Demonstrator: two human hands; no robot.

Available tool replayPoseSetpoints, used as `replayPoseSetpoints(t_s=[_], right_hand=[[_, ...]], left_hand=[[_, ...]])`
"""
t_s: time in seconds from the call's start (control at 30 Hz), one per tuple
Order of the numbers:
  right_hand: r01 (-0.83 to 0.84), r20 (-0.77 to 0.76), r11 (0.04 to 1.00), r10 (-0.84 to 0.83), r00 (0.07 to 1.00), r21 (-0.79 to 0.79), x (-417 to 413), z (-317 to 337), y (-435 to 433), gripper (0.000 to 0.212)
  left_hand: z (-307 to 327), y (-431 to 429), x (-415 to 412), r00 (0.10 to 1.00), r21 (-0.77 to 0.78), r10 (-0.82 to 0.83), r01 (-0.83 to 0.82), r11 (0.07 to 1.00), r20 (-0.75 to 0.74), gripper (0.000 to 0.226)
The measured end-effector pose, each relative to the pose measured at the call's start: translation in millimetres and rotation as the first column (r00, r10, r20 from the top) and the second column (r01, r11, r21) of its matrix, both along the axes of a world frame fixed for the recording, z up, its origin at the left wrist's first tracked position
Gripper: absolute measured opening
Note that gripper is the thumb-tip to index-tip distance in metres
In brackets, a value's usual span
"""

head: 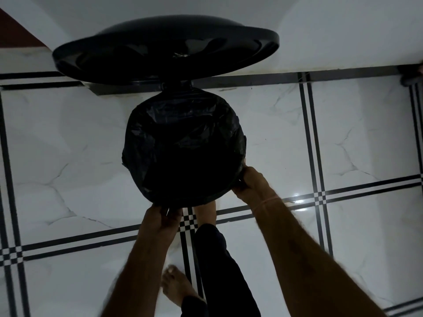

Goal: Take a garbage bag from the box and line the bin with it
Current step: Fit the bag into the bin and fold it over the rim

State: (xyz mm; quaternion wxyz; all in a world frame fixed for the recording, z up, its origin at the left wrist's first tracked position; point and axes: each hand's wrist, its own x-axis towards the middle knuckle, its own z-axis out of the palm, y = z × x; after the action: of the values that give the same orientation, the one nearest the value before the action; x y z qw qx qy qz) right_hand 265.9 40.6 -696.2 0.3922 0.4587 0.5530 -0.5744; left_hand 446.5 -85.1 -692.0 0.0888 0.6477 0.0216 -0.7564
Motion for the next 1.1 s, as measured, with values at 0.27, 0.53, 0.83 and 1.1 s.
replayPoseSetpoints(t_s=[0.27,0.53,0.83,1.1], right_hand=[[-0.168,-0.097,0.959,0.149,0.984,-0.23,-18.6,20.0,16.2,0.038],[-0.303,-0.476,0.843,0.509,0.718,0.445,-29.3,43.6,-18.6,0.032],[-0.625,-0.319,0.732,0.681,0.659,0.272,-110.3,4.6,-100.9,0.043],[-0.52,-0.554,0.36,0.783,-0.284,0.775,-33.0,48.9,-85.0,0.027]], left_hand=[[23.1,-32.0,4.5,0.992,-0.246,-0.126,0.122,0.961,0.0,0.037],[30.1,-61.7,-19.8,0.869,-0.496,-0.219,0.442,0.747,0.444,0.04],[-3.6,-146.3,-63.1,0.782,-0.582,-0.485,0.619,0.528,0.392,0.043],[-1.2,-149.3,-55.8,0.794,-0.586,-0.569,0.571,0.575,0.214,0.023]])
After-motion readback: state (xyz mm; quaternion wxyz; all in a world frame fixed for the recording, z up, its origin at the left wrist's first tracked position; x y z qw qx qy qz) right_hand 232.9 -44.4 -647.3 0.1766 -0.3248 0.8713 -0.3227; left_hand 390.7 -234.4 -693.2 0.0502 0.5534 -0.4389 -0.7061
